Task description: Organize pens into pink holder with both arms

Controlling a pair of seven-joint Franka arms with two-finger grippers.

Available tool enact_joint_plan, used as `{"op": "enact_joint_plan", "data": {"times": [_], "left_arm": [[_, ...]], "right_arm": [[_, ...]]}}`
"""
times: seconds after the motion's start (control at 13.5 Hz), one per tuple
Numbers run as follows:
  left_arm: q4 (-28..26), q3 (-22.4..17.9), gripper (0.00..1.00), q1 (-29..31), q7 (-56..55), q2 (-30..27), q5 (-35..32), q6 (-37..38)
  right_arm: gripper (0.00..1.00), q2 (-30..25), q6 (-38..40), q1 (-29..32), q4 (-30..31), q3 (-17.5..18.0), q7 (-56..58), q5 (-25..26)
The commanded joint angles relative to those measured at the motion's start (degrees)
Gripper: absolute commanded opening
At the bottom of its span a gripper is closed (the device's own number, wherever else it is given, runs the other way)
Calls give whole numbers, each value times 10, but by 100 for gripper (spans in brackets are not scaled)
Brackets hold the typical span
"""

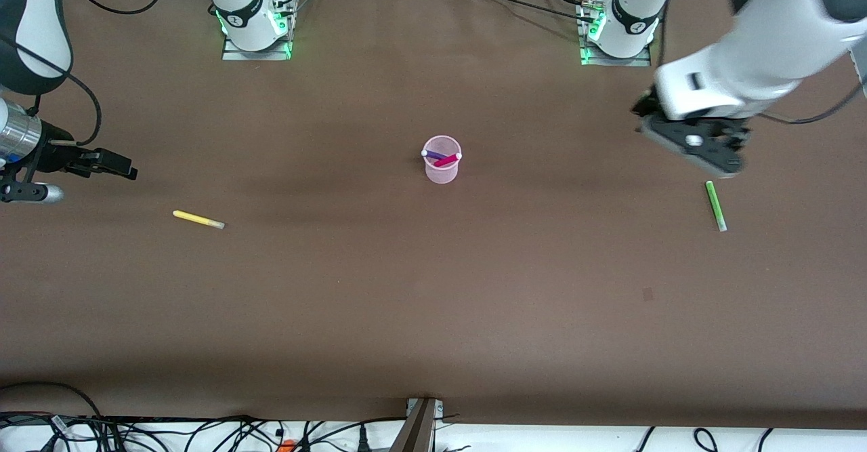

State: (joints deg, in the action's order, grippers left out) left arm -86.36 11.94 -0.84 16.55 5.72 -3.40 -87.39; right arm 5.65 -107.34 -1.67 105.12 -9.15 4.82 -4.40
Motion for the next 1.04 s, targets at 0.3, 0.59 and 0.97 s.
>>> {"op": "enact_joint_plan", "data": {"times": [0.3, 0.59, 0.97], "left_arm": [[-97, -133, 100, -32, -5, -95, 15, -63], [-91, -134, 100, -30, -73, -102, 18, -26], [-91, -134, 100, -27, -126, -104, 30, -15]], "right_arm": [[100, -35, 10, 105, -36, 136, -16, 9], [100, -38, 64, 103, -74, 123, -19, 5], [100, -44, 86, 103, -74, 84, -3, 8]]}}
